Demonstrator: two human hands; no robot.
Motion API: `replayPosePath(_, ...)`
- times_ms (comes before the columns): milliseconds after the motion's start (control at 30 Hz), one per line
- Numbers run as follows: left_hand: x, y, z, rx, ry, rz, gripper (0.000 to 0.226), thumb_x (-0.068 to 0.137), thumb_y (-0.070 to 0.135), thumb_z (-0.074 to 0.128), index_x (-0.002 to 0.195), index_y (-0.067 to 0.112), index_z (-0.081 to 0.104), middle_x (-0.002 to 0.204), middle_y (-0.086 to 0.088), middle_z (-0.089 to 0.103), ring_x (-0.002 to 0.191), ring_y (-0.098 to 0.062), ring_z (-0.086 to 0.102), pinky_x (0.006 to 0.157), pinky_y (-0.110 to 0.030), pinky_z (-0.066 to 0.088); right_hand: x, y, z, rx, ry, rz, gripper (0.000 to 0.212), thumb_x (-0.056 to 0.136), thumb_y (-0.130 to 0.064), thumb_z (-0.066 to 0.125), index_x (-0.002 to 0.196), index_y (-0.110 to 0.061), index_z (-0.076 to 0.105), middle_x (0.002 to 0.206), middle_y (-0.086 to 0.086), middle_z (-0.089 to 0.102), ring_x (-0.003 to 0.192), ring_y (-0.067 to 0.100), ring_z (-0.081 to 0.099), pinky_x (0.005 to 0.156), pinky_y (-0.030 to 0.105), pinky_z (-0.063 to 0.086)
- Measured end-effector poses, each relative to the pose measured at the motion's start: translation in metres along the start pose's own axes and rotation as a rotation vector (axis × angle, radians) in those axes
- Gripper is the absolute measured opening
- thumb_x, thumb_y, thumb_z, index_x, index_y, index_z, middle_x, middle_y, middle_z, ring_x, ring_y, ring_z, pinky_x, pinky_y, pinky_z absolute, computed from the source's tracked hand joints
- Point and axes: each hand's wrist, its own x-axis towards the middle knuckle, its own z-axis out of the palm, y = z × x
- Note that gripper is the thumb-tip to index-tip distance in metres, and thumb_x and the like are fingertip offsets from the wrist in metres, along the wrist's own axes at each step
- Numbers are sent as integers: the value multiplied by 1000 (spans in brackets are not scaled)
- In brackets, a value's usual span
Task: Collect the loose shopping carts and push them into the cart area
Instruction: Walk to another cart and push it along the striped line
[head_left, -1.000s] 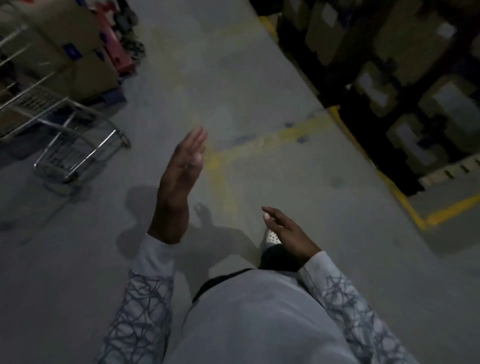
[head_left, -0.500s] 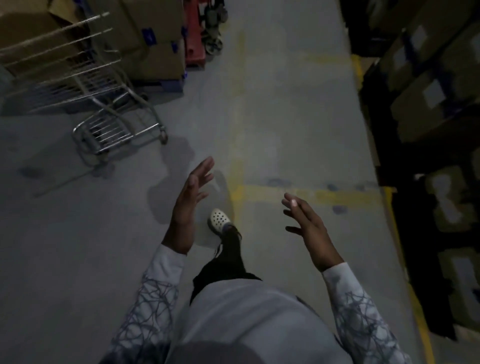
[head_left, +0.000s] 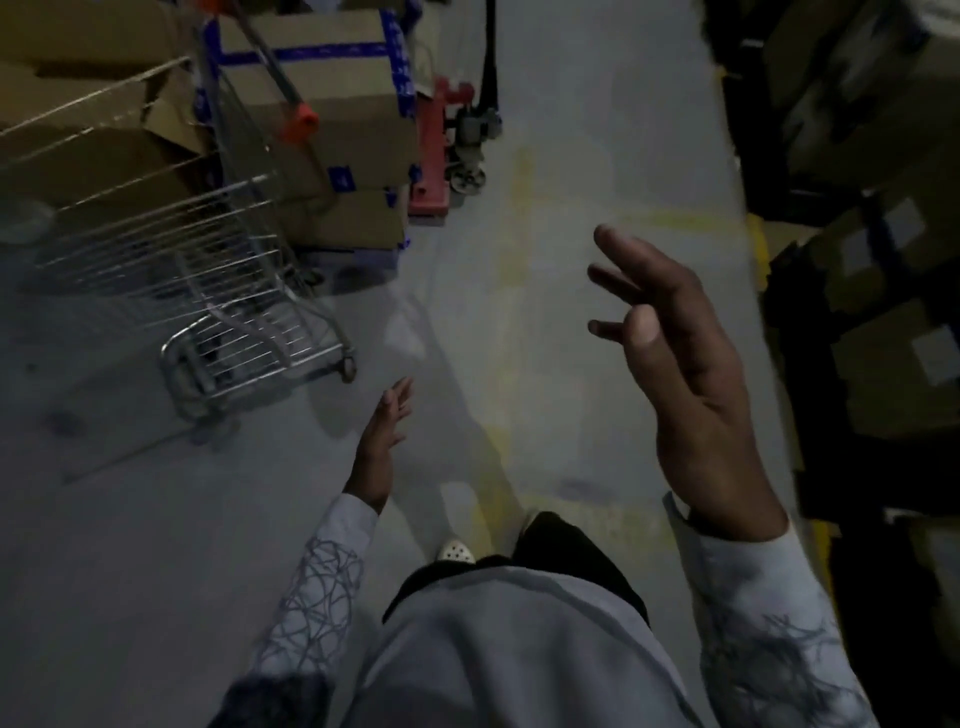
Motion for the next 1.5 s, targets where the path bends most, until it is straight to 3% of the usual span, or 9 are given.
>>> replayPosePath(133, 56, 19, -13, -26, 74, 28, 66, 92, 57, 24, 147, 27, 45, 151, 7, 48, 135, -14, 47, 111, -40, 33, 92, 66, 23, 43, -102, 35, 46, 105, -34, 44, 148, -17, 44, 154, -6, 44, 140, 18, 45, 104, 47, 46)
replayPosePath(333, 152, 81, -35, -126, 262, 120, 95, 68, 94, 43, 140, 32, 50, 148, 8, 52, 133, -11, 50, 113, -44, 34, 232, 232, 67, 39, -293, 367, 42, 99, -49, 52, 140, -38, 54, 142, -29, 49, 127, -1, 51, 102, 35, 48)
replayPosePath(500, 221, 178, -46, -161, 342, 321, 94, 75, 91, 43, 146, 30, 47, 150, 10, 51, 136, -14, 50, 108, -45, 38, 340, 309, 97, 81, -421, 481, 41, 97, -51, 54, 135, -36, 59, 140, -12, 56, 126, 15, 57, 94, 36, 53)
replayPosePath(767, 306, 294, -68, -172, 464, 556, 93, 88, 80, 32, 154, 15, 36, 155, 0, 46, 141, -24, 44, 113, -52, 34, 491, 318, 152, 157, -607, 459, 40, 95, -53, 55, 130, -36, 61, 131, -14, 62, 119, 8, 60, 90, 37, 54)
replayPosePath(933, 394, 289, -101, -241, 546, 410, 99, 80, 88, 37, 151, 20, 44, 150, 1, 52, 136, -24, 49, 111, -59, 36, 565, 333, 196, 192, -642, 444, 37, 95, -46, 58, 128, -31, 64, 128, -12, 65, 118, 10, 62, 92, 45, 56)
replayPosePath(1033, 445, 290, -124, -280, 598, 318, 93, 81, 88, 36, 147, 24, 48, 147, 3, 55, 133, -23, 53, 108, -56, 39, 618, 315, 218, 234, -679, 399, 39, 95, -41, 57, 132, -27, 63, 132, -10, 64, 120, 12, 61, 88, 37, 54)
replayPosePath(1133, 496, 289, -145, -337, 647, 206, 66, 91, 70, 24, 135, 34, 56, 142, 8, 58, 128, -18, 56, 113, -60, 34, 677, 276, 240, 297, -715, 276, 43, 97, -35, 54, 137, -19, 59, 132, -11, 64, 123, 13, 60, 95, 34, 53)
replayPosePath(1233, 533, 287, -158, -350, 681, 109, 65, 90, 69, 22, 134, 37, 56, 141, 9, 59, 125, -17, 58, 111, -56, 38, 730, 234, 264, 337, -839, 66, 43, 101, -30, 53, 141, -14, 52, 131, -12, 61, 122, 10, 58, 95, 30, 51)
replayPosePath(1500, 576, 299, -152, -517, 976, 164, 64, 83, 82, 44, 128, 40, 62, 133, 10, 65, 121, -18, 62, 97, -47, 51, 826, 233, 334, 243, -1210, -178, 54, 97, -49, 60, 147, -36, 45, 147, -20, 46, 138, 3, 42, 109, 32, 42)
